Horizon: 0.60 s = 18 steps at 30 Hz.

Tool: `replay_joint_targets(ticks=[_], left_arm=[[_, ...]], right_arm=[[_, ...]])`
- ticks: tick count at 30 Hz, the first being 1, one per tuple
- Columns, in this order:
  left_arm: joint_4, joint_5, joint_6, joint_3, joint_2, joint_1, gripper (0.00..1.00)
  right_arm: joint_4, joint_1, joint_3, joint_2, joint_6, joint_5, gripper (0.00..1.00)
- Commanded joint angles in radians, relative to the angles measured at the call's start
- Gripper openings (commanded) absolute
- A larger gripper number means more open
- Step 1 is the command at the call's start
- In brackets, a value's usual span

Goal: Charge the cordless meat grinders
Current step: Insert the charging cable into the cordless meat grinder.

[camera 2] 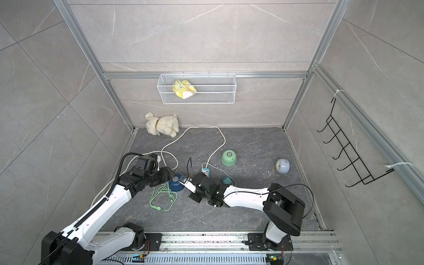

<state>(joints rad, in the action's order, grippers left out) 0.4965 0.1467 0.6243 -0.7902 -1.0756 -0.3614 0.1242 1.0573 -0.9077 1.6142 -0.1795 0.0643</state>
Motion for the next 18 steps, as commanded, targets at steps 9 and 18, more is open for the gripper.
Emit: replay_joint_targets(ticks=[9,18], left_arm=[[-0.027,0.05,-0.066,0.032,-0.014,0.009,0.63],[-0.03,0.042,-0.089,0.051,-0.032,0.009,0.62]], right_arm=[[-0.018,-0.003,-0.075,0.046,-0.052,0.011,0.0],[-0.047,-0.019,-0.092,0.046,-0.06,0.005,0.0]])
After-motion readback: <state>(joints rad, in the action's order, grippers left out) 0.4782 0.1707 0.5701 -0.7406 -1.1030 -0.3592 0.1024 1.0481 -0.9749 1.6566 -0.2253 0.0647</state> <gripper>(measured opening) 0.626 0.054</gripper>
